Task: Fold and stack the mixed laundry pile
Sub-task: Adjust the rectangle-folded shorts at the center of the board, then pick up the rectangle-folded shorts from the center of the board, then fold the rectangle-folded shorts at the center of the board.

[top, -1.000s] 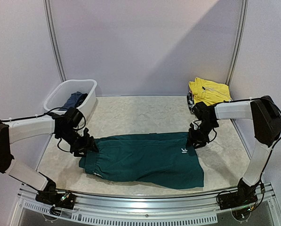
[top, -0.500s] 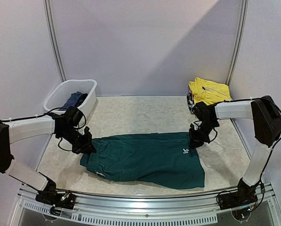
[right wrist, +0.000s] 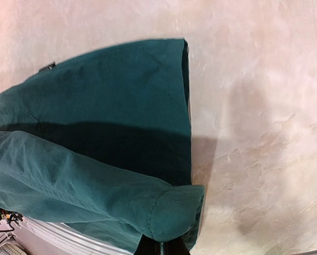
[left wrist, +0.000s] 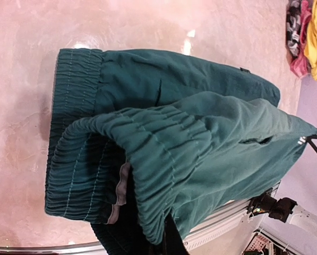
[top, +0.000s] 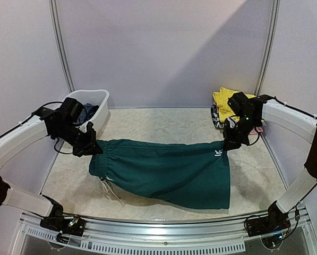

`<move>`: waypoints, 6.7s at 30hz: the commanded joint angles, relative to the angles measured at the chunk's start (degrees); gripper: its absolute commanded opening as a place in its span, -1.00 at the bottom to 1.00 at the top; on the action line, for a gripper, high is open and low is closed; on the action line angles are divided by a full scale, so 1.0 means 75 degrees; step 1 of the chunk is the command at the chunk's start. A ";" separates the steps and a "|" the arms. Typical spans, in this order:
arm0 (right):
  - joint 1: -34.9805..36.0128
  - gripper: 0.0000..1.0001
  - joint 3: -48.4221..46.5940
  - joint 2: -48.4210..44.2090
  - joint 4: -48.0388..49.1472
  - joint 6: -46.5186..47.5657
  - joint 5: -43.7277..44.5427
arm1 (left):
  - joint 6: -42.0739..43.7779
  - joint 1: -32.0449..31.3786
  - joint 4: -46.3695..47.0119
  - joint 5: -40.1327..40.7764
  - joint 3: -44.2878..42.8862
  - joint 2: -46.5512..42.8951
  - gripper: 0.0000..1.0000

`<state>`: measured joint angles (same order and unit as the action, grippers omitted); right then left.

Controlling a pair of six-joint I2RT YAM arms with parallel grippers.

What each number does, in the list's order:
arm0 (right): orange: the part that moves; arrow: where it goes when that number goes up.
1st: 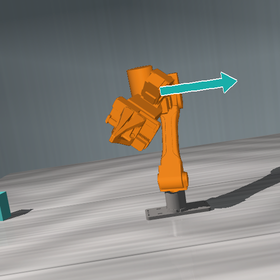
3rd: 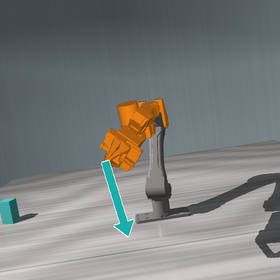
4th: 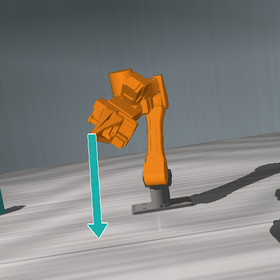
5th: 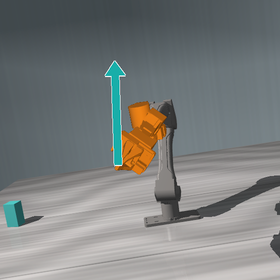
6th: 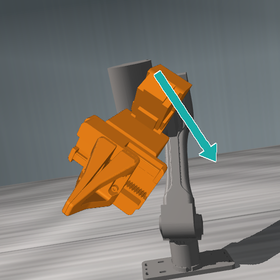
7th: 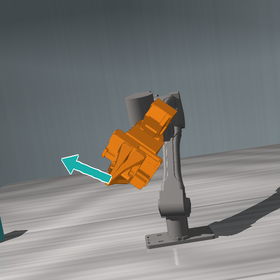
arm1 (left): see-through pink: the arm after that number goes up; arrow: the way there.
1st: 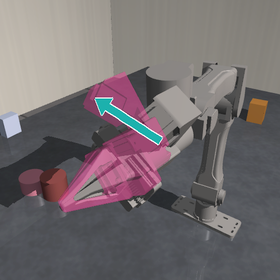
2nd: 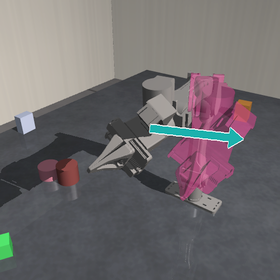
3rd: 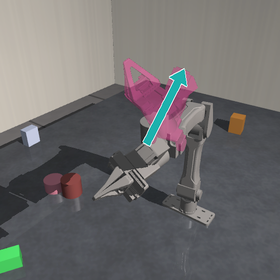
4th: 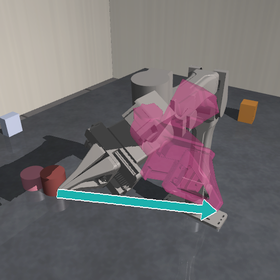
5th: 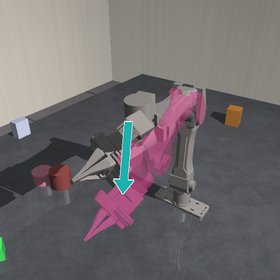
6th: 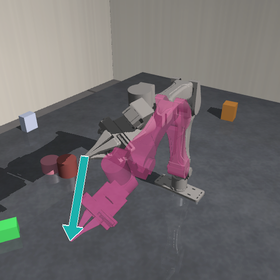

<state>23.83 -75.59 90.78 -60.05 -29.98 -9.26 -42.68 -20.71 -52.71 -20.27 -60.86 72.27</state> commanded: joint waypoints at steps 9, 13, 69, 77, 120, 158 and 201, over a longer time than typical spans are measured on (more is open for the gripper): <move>-0.0101 -1.00 -0.1910 0.2070 0.0323 0.0118 0.0822 | 0.0520 0.0550 0.0488 0.0497 -0.1090 0.2556 -1.00; -0.0111 -1.00 -0.2118 0.2760 0.0454 0.0285 0.0809 | 0.0695 0.0570 0.0479 0.0620 -0.1551 0.3337 -1.00; 0.2570 -0.44 0.2498 0.0909 0.2540 -0.1853 -0.0219 | 0.1256 -0.1764 0.1752 0.1144 0.1812 0.2550 -0.08; 0.2554 -0.40 0.1500 0.0716 0.1288 -0.1205 0.0341 | 0.1184 -0.1589 0.0059 0.2659 0.0881 0.0602 0.98; 0.2575 -0.27 0.1059 0.0083 0.0317 -0.0925 0.0128 | -0.0766 0.1361 0.4854 -0.0933 0.4739 0.0767 0.18; 0.4420 -0.33 -0.2549 0.4217 0.3191 -0.1529 -0.1860 | 0.1090 -0.0194 -0.0682 0.1265 -0.0738 0.0530 -1.00; 0.2148 -0.15 0.2074 -0.0094 0.3107 -0.0899 -0.1016 | 0.1835 -0.4124 -0.5126 0.5840 -0.7422 0.4755 -1.00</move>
<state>42.24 -62.26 93.54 -32.84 -39.79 -20.56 -33.74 -51.37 -76.49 14.26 -113.67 107.70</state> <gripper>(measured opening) 0.422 0.045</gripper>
